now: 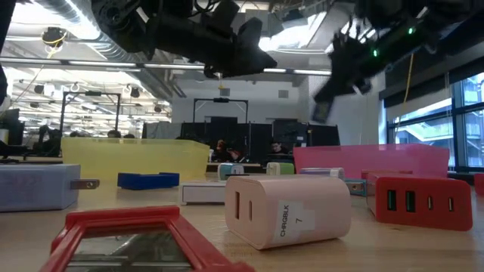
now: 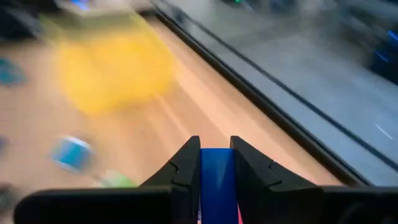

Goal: Pick & Place Office items
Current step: Put the top blue digital clock into the pink bin, then put the light blue charger adapter into the yellow bin

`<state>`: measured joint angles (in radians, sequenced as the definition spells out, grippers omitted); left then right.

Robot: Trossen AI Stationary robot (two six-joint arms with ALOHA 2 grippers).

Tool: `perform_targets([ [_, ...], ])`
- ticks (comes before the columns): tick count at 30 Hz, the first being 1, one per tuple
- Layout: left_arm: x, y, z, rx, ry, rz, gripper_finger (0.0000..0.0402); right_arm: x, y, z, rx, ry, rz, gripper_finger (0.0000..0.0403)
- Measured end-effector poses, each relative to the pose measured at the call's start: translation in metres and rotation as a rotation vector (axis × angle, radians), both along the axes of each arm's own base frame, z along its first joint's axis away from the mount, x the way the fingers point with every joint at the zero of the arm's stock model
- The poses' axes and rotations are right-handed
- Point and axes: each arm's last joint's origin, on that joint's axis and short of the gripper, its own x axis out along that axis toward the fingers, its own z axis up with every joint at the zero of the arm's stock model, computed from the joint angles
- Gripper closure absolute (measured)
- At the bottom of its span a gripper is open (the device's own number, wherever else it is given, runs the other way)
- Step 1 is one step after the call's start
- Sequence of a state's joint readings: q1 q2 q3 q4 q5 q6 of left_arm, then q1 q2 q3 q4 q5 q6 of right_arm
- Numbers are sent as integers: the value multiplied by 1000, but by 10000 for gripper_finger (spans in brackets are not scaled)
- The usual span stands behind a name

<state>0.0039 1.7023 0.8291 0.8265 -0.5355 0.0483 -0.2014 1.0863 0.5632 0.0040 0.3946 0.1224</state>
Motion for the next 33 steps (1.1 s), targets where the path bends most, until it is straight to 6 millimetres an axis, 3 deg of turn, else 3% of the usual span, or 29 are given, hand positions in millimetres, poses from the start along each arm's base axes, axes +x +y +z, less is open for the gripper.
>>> perform_targets([
  [4,0,0,-1,0,15,3,198,-13,-16,-11,39,99,-181,336],
  [9,0,0,-5,0,57,3,197,-20,-27,-21,110,152,-287,334],
  [17,-1,-2,-12,-50,105,5,197,-18,-29,-55,201,258,-364,326],
  [22,-5,-8,-18,-81,197,-13,198,-15,-31,-63,209,280,-370,326],
  [33,-50,-18,-5,-386,470,-86,194,-15,-30,-63,207,288,-360,245],
])
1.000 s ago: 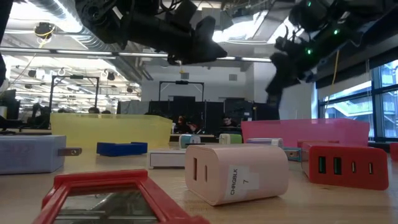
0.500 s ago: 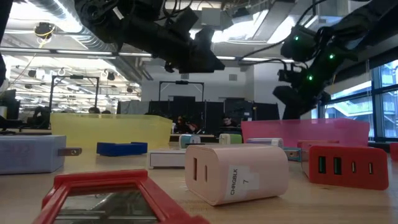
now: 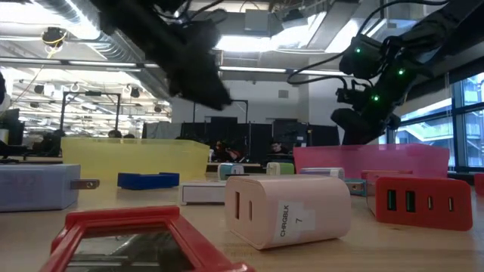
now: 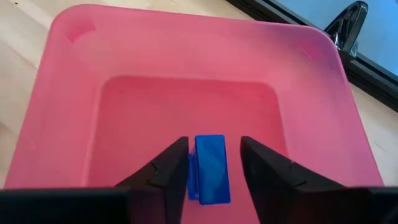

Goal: Pick & Place Office items
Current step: Put the light blue charger adapter into the yellow bin

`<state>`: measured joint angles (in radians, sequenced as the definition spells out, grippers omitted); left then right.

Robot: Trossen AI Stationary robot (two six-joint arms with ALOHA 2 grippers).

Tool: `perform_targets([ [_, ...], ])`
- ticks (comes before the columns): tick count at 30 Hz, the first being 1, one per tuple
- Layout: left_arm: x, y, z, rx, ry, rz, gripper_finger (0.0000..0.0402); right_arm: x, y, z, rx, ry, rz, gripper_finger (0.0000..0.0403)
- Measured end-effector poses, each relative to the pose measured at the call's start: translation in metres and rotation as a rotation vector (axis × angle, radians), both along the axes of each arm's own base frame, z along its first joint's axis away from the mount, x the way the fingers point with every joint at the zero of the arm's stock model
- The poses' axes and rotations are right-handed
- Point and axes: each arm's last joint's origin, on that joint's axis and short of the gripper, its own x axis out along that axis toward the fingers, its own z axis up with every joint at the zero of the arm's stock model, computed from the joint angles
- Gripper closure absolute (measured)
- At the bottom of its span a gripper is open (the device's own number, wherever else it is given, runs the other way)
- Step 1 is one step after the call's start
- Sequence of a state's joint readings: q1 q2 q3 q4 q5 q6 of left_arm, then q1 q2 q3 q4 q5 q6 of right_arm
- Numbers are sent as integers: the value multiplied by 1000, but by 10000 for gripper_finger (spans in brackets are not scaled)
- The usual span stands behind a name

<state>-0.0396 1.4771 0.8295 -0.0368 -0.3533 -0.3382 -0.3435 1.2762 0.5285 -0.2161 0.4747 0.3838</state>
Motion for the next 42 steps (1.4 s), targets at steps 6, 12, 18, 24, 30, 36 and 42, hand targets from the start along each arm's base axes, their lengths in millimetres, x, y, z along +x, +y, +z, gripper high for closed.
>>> perform_targets([
  [6,-14,-1,-3,-111,108,29,174,2,-1,2,-25,-11,21,188],
  [12,2,-2,-20,-104,94,-3,145,3,-1,6,-45,-32,33,140],
  [18,16,0,-42,-37,83,53,128,2,-1,10,-56,-57,32,114],
  [24,29,2,-57,35,45,77,127,2,-1,11,-64,-53,43,107],
  [30,33,2,-73,72,73,77,127,2,-1,11,-64,-50,49,107],
  [36,36,3,-79,97,89,80,127,2,-1,11,-66,-49,52,108],
  [42,35,4,-80,136,107,75,127,2,-1,12,-66,-49,52,109],
])
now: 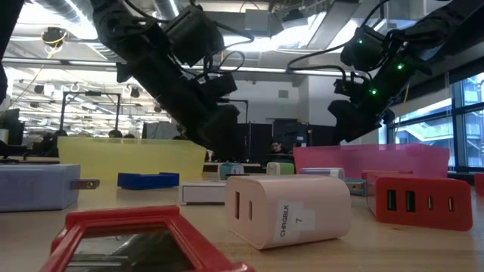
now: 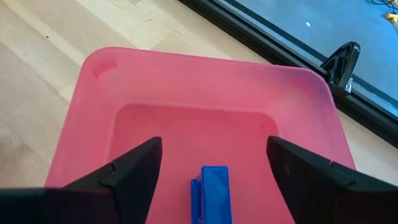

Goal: Pick & Place Office items
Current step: Put the light blue charger adapter into the yellow bin

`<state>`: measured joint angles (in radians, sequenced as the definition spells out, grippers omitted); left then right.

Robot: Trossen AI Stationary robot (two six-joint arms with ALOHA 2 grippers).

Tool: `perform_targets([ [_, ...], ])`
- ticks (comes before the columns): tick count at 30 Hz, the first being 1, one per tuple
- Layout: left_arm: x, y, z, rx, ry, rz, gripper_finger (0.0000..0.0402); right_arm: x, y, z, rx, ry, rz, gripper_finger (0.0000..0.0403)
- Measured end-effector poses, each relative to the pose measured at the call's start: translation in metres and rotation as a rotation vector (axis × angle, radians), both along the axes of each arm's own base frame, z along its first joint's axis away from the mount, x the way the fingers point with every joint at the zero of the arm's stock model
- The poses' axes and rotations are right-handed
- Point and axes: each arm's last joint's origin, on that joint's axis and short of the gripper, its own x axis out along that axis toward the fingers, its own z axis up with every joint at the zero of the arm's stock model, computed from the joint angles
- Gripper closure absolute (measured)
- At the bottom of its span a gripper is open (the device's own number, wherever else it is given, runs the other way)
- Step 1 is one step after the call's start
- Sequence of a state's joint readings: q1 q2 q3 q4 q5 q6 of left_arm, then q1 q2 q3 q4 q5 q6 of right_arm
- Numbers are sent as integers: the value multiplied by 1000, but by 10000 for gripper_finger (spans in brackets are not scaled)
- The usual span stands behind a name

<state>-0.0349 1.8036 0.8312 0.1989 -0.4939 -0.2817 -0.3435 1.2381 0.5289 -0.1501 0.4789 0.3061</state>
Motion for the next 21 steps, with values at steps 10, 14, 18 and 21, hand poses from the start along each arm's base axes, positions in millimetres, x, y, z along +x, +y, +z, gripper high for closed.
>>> perform_targets([
  [10,23,-6,32,100,186,-368,127,0,0,0,0,0,1,109],
  [14,23,-9,42,171,397,-626,127,0,0,0,-3,4,5,109],
  [18,24,-4,47,342,502,-798,127,0,0,0,-3,5,5,109],
  [21,24,6,48,372,522,-825,127,0,0,0,-1,2,3,109],
])
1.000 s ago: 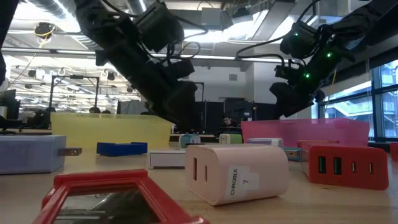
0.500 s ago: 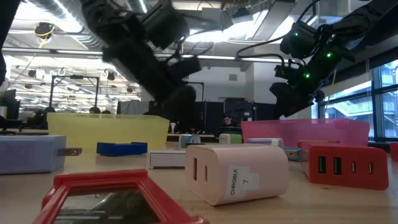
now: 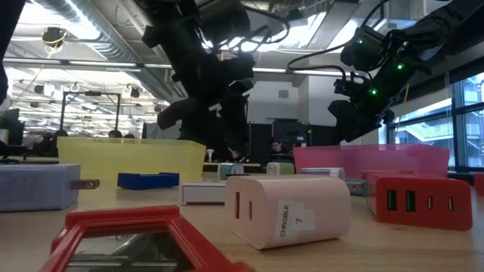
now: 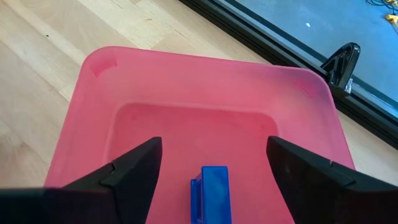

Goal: Pick & Place Office items
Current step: Put the light blue charger adapter into the yellow bin

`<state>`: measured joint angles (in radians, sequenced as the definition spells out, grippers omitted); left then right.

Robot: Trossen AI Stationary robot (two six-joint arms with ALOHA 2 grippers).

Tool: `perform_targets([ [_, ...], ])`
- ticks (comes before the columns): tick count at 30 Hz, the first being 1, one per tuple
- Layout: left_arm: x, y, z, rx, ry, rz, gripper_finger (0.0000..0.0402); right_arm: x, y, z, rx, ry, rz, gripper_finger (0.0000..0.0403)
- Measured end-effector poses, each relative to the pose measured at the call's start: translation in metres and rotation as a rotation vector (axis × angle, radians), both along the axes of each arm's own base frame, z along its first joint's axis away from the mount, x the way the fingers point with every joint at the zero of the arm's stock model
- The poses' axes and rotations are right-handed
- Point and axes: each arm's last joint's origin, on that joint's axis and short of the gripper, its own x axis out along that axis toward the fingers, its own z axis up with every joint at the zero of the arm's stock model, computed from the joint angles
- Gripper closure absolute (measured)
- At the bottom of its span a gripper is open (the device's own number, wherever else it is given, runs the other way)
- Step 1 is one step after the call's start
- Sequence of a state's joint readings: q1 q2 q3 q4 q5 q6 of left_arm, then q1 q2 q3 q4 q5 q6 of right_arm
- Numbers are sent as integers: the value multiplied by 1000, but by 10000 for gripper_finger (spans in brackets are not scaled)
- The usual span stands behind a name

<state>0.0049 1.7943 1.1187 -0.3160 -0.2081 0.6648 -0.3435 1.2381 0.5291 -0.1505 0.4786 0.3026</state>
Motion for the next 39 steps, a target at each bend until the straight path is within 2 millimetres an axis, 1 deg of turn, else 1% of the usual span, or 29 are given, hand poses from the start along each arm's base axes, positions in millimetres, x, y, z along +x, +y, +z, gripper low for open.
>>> perform_targets([
  [4,-2,16,-1,-85,6,67,131,0,0,0,0,0,0,109],
  [9,1,29,-3,-184,-30,87,134,0,0,0,-2,2,2,109],
  [12,2,32,-12,-215,-9,95,134,0,0,0,-1,1,2,109],
  [14,3,32,-22,-207,24,88,134,0,0,0,0,0,0,109],
  [18,6,32,-34,-181,61,58,135,0,0,0,-1,0,0,109],
  [23,6,32,-37,-179,66,55,141,0,0,0,-1,0,0,109],
  [27,6,32,-35,-180,64,53,170,0,0,0,-2,1,0,109],
  [35,6,31,-35,-197,54,83,265,0,0,0,-4,2,-2,109],
  [36,6,31,-33,-209,51,104,272,0,0,0,-5,2,-1,109],
  [39,13,32,-24,-259,5,189,273,0,0,0,-5,2,0,109],
])
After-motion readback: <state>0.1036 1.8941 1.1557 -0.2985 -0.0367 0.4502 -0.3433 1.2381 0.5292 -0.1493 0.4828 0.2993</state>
